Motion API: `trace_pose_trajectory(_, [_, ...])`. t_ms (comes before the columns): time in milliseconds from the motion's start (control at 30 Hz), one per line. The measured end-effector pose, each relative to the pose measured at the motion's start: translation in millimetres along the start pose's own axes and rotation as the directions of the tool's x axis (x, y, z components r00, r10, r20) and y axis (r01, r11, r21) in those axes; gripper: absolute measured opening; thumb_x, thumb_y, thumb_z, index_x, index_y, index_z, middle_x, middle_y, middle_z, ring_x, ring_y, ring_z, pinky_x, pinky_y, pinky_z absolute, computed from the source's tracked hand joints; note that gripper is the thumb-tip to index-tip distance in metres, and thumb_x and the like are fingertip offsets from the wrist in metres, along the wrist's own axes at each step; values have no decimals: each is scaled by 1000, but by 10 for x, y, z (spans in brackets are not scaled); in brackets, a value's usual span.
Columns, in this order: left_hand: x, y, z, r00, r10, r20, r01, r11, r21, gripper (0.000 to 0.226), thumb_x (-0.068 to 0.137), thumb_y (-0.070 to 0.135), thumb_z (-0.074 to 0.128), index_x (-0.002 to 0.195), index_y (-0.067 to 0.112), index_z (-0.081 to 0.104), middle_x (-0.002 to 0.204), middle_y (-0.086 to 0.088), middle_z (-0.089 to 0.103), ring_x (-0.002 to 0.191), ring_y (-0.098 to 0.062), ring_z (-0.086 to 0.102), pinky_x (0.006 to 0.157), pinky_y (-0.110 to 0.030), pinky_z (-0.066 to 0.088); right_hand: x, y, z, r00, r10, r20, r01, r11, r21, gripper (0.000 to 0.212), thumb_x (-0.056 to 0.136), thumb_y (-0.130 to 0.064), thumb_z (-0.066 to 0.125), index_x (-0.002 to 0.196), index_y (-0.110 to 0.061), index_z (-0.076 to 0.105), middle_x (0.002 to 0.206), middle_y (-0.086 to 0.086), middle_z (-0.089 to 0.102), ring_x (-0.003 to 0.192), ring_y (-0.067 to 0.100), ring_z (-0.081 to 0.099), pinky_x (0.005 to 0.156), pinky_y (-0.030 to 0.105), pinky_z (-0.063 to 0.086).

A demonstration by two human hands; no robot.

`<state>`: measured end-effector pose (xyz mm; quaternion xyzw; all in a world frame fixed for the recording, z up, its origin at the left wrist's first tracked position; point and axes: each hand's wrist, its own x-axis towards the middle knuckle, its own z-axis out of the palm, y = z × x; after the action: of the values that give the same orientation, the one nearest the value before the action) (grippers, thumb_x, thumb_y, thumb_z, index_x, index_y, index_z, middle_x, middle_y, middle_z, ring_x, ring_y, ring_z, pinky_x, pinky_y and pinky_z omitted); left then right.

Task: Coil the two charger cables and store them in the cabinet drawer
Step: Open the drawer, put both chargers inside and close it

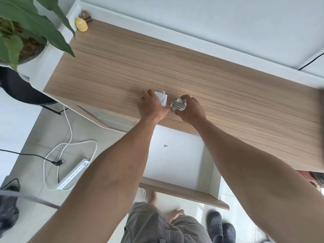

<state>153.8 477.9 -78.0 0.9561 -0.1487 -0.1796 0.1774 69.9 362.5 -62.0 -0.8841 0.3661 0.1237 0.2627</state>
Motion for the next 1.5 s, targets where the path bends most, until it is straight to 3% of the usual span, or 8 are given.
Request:
trace_pose_trajectory(333, [-269,-237,-135,986,162,27,-159,983,-89,79,67,44,78,128,9,40,125,-11,43,112,-29,52,86,-39,51,-278,59,13,998,4,-56,-1,999,53,59,74,-31,75,126,-24,50,121,3,56,110,26,55,78,30,37])
trace_pose_trajectory(600, [-636,-318,-153,959,283,4,-279,947,-160,79,64,38,76,130,14,40,120,-8,48,107,-29,53,86,-38,48,-758,301,-68,995,-49,-91,64,985,162,62,73,-31,74,129,-34,48,122,0,58,105,24,57,78,33,48])
trace_pose_trajectory(700, [-757,-285,-152,943,330,44,-322,938,-129,78,63,41,76,129,14,44,119,-6,47,107,-27,53,86,-35,46,-965,498,-99,996,-54,-69,66,981,182,64,72,-32,75,129,-36,48,122,-2,58,111,21,56,81,30,44])
trace_pose_trajectory(933, [-1127,-195,49,776,592,218,-599,800,-40,77,64,43,71,131,19,41,123,3,45,108,-22,55,81,-34,48,-1703,1067,117,984,-47,-174,51,999,17,61,77,-35,68,133,-31,46,126,-5,55,110,23,58,83,33,48])
trace_pose_trajectory(1100, [-1388,-258,358,759,576,303,-595,803,-36,76,67,43,69,133,19,39,120,2,43,105,-22,54,80,-35,49,-1997,1394,428,996,39,-76,-39,999,9,59,77,-39,66,132,-33,44,129,-8,54,108,21,60,83,32,50])
trace_pose_trajectory(1233, [-1458,-324,555,777,534,332,-576,817,34,77,71,42,67,137,17,35,123,-3,43,110,-23,52,81,-35,49,-1933,1317,548,993,73,-93,-66,995,71,59,77,-38,68,130,-29,45,129,-7,55,105,24,62,80,32,49])
trace_pose_trajectory(1500, [-1311,-466,923,905,284,316,-300,954,5,73,72,39,68,134,14,37,123,-8,45,111,-27,50,83,-36,46,-1656,1236,883,974,199,-105,-176,965,194,69,75,-35,69,133,-28,32,123,-4,59,100,27,63,73,37,54])
